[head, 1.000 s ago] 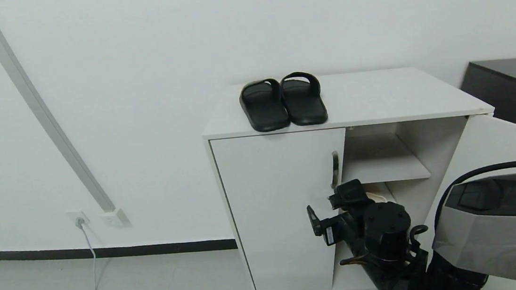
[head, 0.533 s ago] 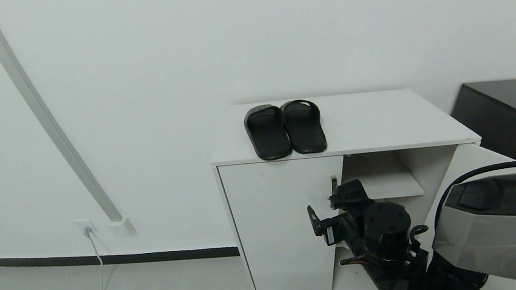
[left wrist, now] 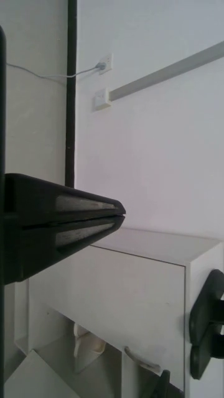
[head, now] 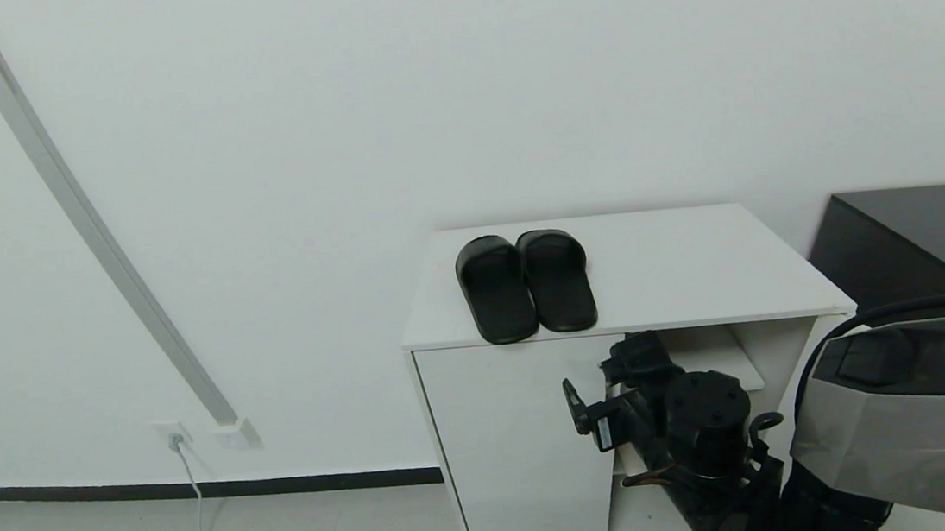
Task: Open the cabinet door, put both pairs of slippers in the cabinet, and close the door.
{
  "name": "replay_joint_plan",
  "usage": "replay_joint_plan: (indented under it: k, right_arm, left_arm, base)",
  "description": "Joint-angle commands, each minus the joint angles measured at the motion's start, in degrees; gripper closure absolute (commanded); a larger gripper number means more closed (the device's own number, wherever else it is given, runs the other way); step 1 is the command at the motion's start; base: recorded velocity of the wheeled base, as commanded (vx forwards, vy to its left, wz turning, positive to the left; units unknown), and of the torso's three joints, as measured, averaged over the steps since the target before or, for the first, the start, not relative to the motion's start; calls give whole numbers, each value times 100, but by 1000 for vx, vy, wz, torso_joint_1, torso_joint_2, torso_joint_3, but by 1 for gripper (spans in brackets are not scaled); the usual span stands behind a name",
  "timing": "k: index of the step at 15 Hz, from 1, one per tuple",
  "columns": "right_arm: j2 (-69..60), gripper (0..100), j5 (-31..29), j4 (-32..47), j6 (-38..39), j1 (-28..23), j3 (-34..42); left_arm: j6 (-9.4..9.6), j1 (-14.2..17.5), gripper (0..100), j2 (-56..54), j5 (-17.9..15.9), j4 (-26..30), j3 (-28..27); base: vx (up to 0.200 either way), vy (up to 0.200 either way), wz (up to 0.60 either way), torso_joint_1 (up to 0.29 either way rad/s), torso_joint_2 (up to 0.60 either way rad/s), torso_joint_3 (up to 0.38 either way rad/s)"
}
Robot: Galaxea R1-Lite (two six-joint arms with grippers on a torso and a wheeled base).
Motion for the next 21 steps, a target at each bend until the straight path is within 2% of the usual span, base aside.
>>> replay_joint_plan:
  k: [1, 5, 6, 8, 9, 10, 11, 12, 13, 14, 15, 17, 21]
  right_arm:
    - [81, 0, 129, -43, -63, -4, -8]
    - [-95, 0, 534, -272, -450, 23, -149]
    - [-271, 0, 542, 168, -529, 14, -456]
    - [-693, 0, 534, 1223, -459, 5, -887]
    - [-1088, 0, 542, 2128, -371, 23, -1353]
    - [-1202, 0, 542, 2515, -248, 40, -1573]
    - [-1484, 0, 534, 3789, 297, 67, -2337]
    - [-1572, 0, 534, 4334, 508, 75, -2610]
    - [-1721, 0, 525, 5406, 939, 154, -3146]
    - [-1730, 0, 472, 6065, 1290, 234, -3506]
    - [-1686, 0, 367, 6391, 1492, 269, -3691]
    - [-1369, 0, 15, 6505, 1791, 348, -3875]
    - [-1132, 0, -11, 6373, 1800, 541, -3849]
  left_arm:
    - [-1, 0, 100, 7, -5, 2, 0]
    - [-1, 0, 100, 7, -5, 2, 0]
    - [-1, 0, 100, 7, -5, 2, 0]
    - [25, 0, 100, 7, -5, 2, 0]
    - [17, 0, 100, 7, -5, 2, 0]
    - [17, 0, 100, 7, -5, 2, 0]
    - [17, 0, 100, 7, -5, 2, 0]
    - [8, 0, 100, 7, 3, 2, 0]
    - [8, 0, 100, 7, -5, 2, 0]
    - [8, 0, 100, 7, -5, 2, 0]
    - [8, 0, 100, 7, -5, 2, 0]
    - [8, 0, 100, 7, -5, 2, 0]
    - [-1, 0, 100, 7, 3, 2, 0]
  base:
    - [0, 0, 0, 222, -500, -276]
    - [0, 0, 0, 37, -76, -39]
    - [0, 0, 0, 0, 0, 0]
    - [0, 0, 0, 0, 0, 0]
    - [0, 0, 0, 0, 0, 0]
    - [0, 0, 0, 0, 0, 0]
    - [0, 0, 0, 0, 0, 0]
    - [0, 0, 0, 0, 0, 0]
    - [0, 0, 0, 0, 0, 0]
    - [0, 0, 0, 0, 0, 0]
    - [0, 0, 0, 0, 0, 0]
    - [0, 0, 0, 0, 0, 0]
    - [0, 0, 0, 0, 0, 0]
